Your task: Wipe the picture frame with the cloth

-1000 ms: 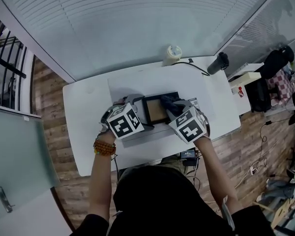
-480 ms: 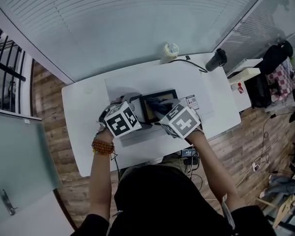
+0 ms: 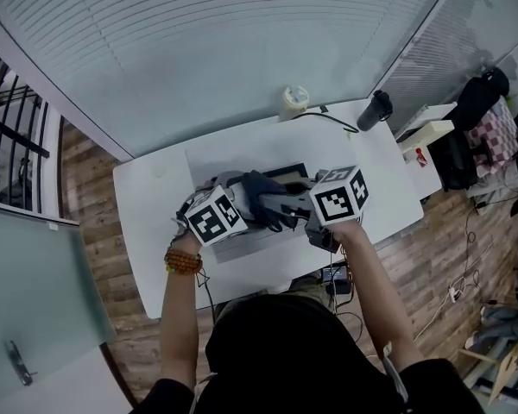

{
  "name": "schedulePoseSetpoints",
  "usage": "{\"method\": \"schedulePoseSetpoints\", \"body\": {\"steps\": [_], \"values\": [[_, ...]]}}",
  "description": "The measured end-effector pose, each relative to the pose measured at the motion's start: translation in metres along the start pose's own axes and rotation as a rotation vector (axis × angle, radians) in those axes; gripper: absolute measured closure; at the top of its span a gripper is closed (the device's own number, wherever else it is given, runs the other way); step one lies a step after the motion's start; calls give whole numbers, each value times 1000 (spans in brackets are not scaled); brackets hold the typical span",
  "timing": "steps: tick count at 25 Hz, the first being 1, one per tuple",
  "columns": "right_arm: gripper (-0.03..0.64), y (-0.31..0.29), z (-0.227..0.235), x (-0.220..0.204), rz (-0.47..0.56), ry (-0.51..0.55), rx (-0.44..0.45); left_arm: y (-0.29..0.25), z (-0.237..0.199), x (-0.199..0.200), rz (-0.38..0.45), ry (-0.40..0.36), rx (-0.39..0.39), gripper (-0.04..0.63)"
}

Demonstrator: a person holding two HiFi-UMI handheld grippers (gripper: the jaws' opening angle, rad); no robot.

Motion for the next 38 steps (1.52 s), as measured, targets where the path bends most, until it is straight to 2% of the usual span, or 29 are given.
{"method": "schedulePoseSetpoints", "body": {"steps": [2,4,6,7,9,12,16,21,26,29,34,38], "values": [[563,30,11,9,28,75,-158,0,0,2,0,1,0,78],[563,66,26,15,3,187,-393,1,0,2,-1,0,-2,78],[563,93,40,11,-95,328,-632,2,0,2,-1,-1,-1,78],[563,98,47,4,-168,389,-714,3,-1,2,-1,-2,0,78],[563,92,58,-19,-316,437,-766,3,-2,3,1,-4,5,78],[563,72,68,-52,-434,399,-737,1,-1,3,4,-2,3,78],[563,65,67,-56,-463,350,-700,2,-1,1,-2,2,2,78],[565,48,57,-57,-524,316,-586,1,-3,3,-4,3,2,78],[565,21,43,-61,-595,346,-534,0,-2,3,-8,5,3,78],[565,12,42,-59,-592,321,-470,0,-2,2,-9,5,4,78],[565,-12,24,-54,-528,230,-303,-1,-1,3,-7,3,3,78],[565,-30,15,-52,-547,254,-263,2,-3,0,-10,2,9,78]]}}
Point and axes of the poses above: the fingertips, and each gripper's own axes: y backward along the fingers, z to its right, x out of its top, the point moved 1 cm from there along y, backward along the fingers, and after that the axes turned 7 degrees about y, right-handed, at the moved point
